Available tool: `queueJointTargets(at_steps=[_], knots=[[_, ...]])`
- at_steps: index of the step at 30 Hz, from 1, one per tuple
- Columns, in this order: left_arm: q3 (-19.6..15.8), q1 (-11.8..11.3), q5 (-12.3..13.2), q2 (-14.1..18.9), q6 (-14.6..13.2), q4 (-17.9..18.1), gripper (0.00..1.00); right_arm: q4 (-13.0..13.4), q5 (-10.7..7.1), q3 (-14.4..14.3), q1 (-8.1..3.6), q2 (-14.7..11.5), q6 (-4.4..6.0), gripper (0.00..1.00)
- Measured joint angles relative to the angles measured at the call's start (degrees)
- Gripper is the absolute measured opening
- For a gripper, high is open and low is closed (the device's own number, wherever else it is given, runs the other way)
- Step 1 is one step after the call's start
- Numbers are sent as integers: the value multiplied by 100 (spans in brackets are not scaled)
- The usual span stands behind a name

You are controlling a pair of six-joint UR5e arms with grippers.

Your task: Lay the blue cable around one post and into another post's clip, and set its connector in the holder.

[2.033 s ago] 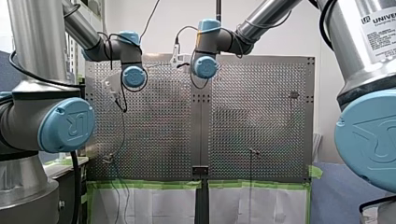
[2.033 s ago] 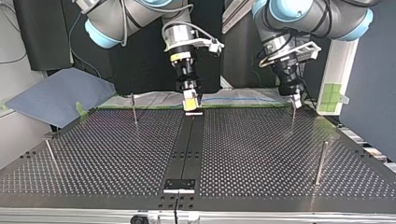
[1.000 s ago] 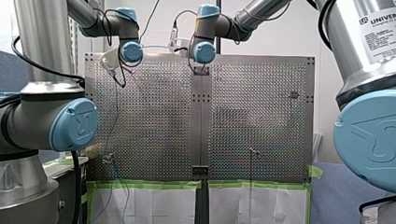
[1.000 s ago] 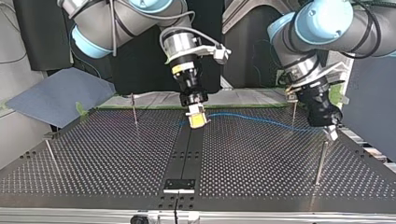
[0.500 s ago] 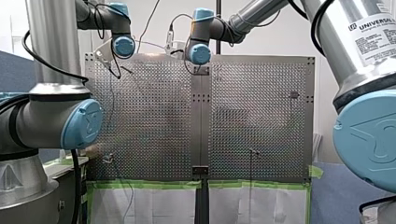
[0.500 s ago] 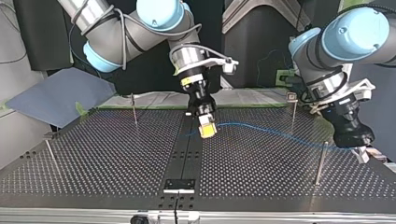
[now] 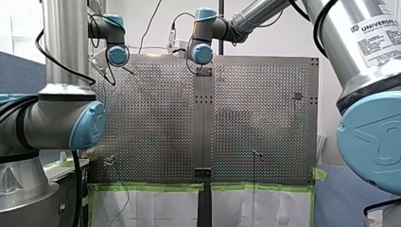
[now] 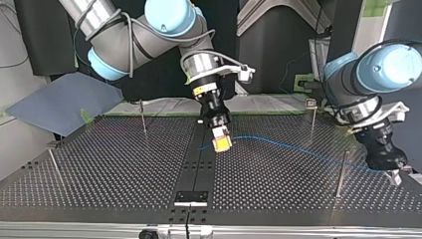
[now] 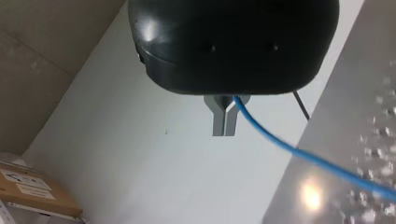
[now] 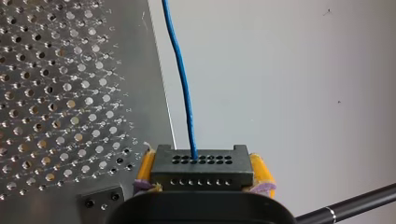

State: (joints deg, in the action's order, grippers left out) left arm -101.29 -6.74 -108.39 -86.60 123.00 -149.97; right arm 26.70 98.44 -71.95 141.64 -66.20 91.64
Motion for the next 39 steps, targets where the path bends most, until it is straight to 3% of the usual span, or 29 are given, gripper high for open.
queueJointTargets(at_steps=[8,17,31,39], knots=[[235,-459,151,-178,120,24,0,64,-59,70,-11,192,-5,0],[293,-893,383,-371,201,26,0,3,-119,370,15,515,-17,0],[324,-928,957,-790,119,218,0,-97,-109,881,-21,844,-7,0],[347,-858,1046,-962,10,201,0,-123,-98,990,-114,912,11,0]])
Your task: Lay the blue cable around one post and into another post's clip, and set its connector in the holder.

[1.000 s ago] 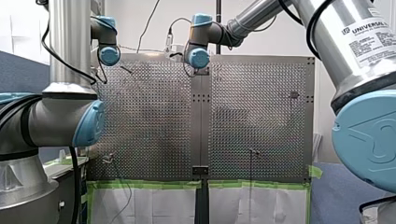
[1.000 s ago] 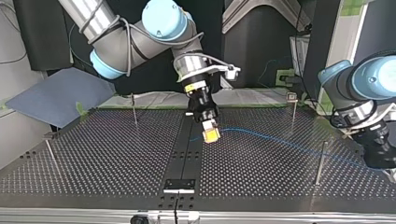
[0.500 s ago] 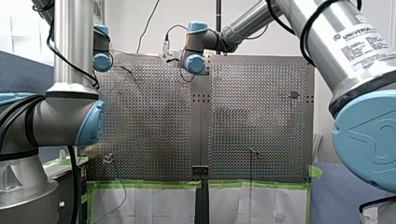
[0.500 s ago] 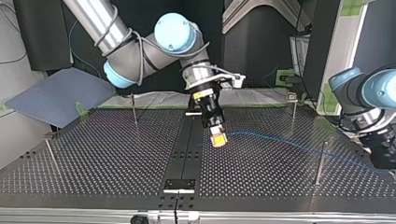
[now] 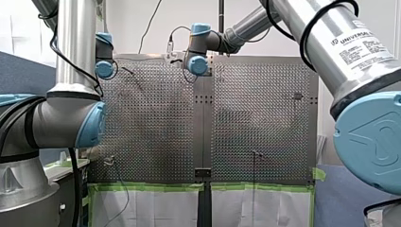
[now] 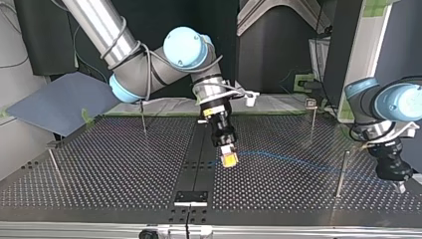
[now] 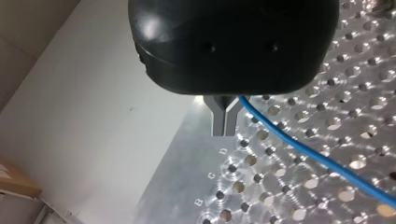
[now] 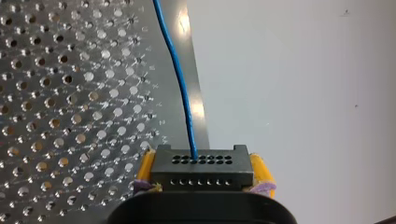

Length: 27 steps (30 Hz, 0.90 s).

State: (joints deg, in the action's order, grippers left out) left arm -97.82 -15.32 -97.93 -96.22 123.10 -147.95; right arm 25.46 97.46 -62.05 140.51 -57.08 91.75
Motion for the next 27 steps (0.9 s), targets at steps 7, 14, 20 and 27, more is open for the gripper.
queueJointTargets(at_steps=[7,14,20,27], knots=[[2,87,-5,-78,-12,-9,0,-39,22,2,-95,56,-12,0],[-1,206,-15,-300,-42,-51,0,-121,31,3,-204,100,0,0],[-6,301,-105,-327,-24,-66,0,-262,36,3,-253,174,-10,0],[-7,410,-119,-329,-52,-61,0,-487,37,-3,-292,212,-19,0]])
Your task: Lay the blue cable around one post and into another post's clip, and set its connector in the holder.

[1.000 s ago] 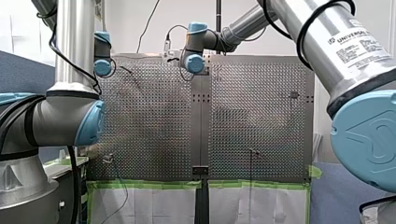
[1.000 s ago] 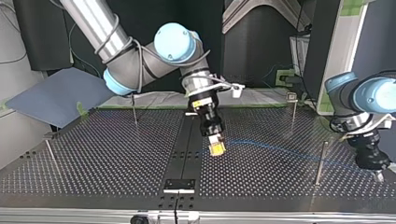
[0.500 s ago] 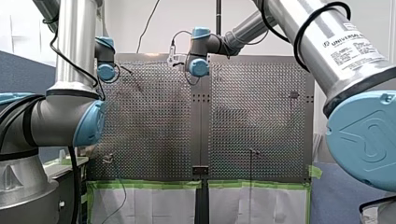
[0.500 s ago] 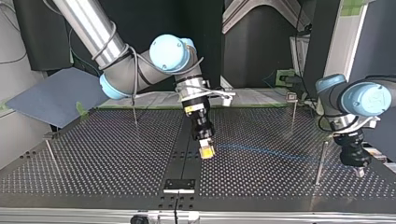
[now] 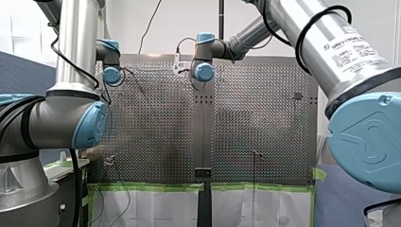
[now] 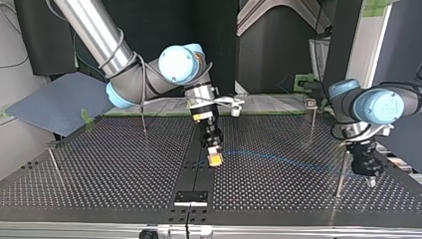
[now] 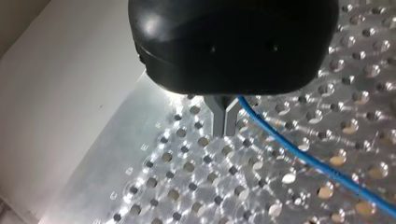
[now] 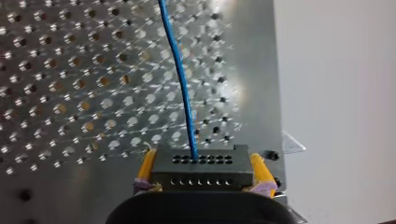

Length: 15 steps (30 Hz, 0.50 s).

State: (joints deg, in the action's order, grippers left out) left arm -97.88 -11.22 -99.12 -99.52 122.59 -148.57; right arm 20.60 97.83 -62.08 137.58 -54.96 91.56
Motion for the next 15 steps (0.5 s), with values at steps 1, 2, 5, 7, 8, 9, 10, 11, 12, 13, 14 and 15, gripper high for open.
queueJointTargets(at_steps=[1,2,5,7,8,9,10,11,12,13,14,15], knots=[[-3,16,-6,0,-43,1,0,-27,0,-1,-6,3,-2,0],[-13,26,-10,0,-77,6,0,-50,0,-2,-13,6,-3,0],[-87,43,-22,-1,-133,66,0,-111,1,-2,-36,23,-9,0],[-158,46,-41,-1,-100,149,0,-141,1,-5,-55,36,-11,0],[-180,46,-58,-1,-72,179,0,-151,0,-6,-63,41,-13,0],[-201,43,-89,0,-24,211,0,-166,1,-8,-73,51,-16,0],[-212,40,-115,0,15,227,0,-176,0,-7,-82,58,-18,0],[-220,37,-138,-1,60,240,0,-188,1,-8,-91,66,-19,0],[-225,37,-154,-1,108,251,0,-206,0,-9,-104,76,-20,0],[-230,39,-171,-1,161,263,0,-220,1,-9,-111,81,-21,0],[-233,41,-183,0,189,269,0,-230,0,-10,-118,86,-21,0],[-235,44,-193,-1,204,274,0,-240,1,-10,-126,91,-21,0]])
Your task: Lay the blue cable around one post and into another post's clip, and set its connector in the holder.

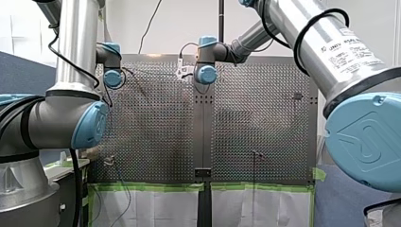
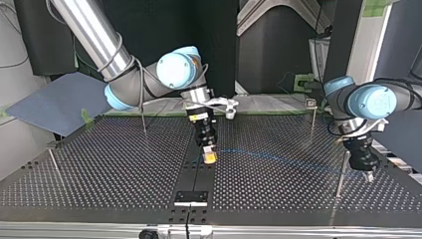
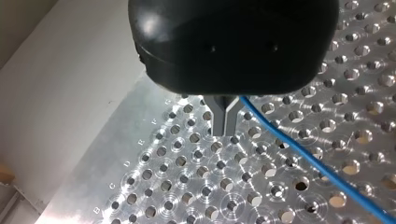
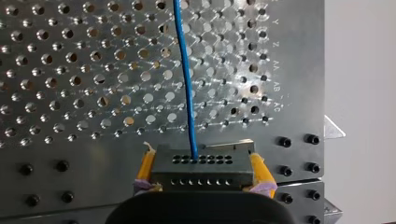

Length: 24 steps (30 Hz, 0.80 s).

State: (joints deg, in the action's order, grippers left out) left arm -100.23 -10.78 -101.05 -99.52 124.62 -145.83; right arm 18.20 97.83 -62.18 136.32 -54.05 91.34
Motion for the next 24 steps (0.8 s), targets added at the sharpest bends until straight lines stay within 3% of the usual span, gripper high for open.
queueJointTargets(at_steps=[7,13,18,24], knots=[[-15,7,10,0,-41,21,0,-27,0,-4,-11,20,-5,0],[-196,8,207,0,-185,207,0,-52,0,-9,-22,37,-9,0],[-296,19,380,0,-51,439,0,-49,0,-10,-28,45,-9,0],[-308,46,362,0,181,681,0,-15,0,-10,-30,52,15,0]])
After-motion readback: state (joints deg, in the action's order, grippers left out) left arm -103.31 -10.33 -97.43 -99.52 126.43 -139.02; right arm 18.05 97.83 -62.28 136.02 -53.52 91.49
